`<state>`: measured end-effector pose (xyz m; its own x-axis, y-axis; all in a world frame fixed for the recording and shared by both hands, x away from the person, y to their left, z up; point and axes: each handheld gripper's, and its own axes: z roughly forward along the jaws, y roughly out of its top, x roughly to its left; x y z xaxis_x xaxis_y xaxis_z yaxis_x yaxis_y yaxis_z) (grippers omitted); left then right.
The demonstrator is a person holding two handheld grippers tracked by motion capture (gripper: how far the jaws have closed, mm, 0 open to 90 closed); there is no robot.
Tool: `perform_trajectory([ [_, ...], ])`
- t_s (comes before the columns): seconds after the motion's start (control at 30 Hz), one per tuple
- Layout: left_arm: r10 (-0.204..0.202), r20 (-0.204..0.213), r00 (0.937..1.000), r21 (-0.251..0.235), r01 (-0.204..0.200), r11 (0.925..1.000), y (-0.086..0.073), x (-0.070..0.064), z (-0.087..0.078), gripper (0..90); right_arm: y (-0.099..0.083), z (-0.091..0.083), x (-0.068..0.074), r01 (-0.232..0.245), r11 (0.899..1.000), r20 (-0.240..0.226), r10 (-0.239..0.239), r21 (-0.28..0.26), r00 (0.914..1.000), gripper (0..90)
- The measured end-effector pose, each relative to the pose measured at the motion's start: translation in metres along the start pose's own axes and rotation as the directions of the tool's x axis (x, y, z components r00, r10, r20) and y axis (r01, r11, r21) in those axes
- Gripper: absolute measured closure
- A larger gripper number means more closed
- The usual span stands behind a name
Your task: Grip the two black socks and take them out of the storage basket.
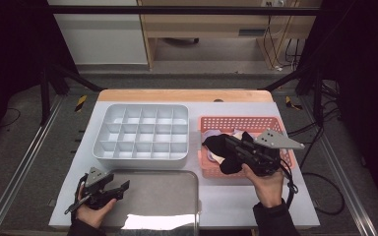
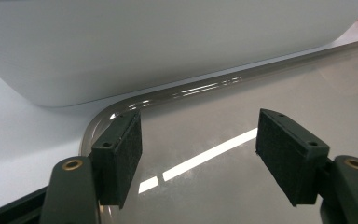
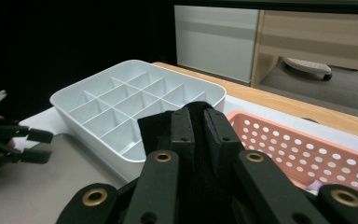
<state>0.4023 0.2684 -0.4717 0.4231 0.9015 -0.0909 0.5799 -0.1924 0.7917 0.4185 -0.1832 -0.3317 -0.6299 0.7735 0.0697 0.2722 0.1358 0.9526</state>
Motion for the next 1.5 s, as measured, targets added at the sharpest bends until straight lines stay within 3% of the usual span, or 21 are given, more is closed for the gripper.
perform_trajectory([
  [0.23, -0.003, -0.004, 1.0000, 0.004, 0.003, 1.0000, 0.000, 0.001, 0.000, 30.9, 0.009, -0.023, 0.009, -0.006, 0.998, -0.034, 0.004, -0.065, 0.9994, 82.9],
  [0.47, -0.005, -0.003, 1.0000, 0.003, 0.005, 1.0000, 0.000, 0.001, 0.000, 31.0, 0.008, -0.031, 0.023, 0.006, 0.998, -0.067, -0.010, -0.059, 0.9977, 82.7],
  [1.0, -0.009, 0.001, 1.0000, -0.004, 0.009, 1.0000, 0.000, 0.002, -0.001, 31.0, -0.028, -0.022, 0.050, 0.011, 0.998, -0.153, 0.000, 0.068, 0.9882, 82.7],
  [1.5, -0.009, 0.002, 1.0000, -0.005, 0.009, 0.9999, 0.000, 0.002, -0.001, 31.0, -0.083, 0.004, 0.044, -0.027, 0.969, -0.165, 0.069, 0.246, 0.9839, 81.5],
])
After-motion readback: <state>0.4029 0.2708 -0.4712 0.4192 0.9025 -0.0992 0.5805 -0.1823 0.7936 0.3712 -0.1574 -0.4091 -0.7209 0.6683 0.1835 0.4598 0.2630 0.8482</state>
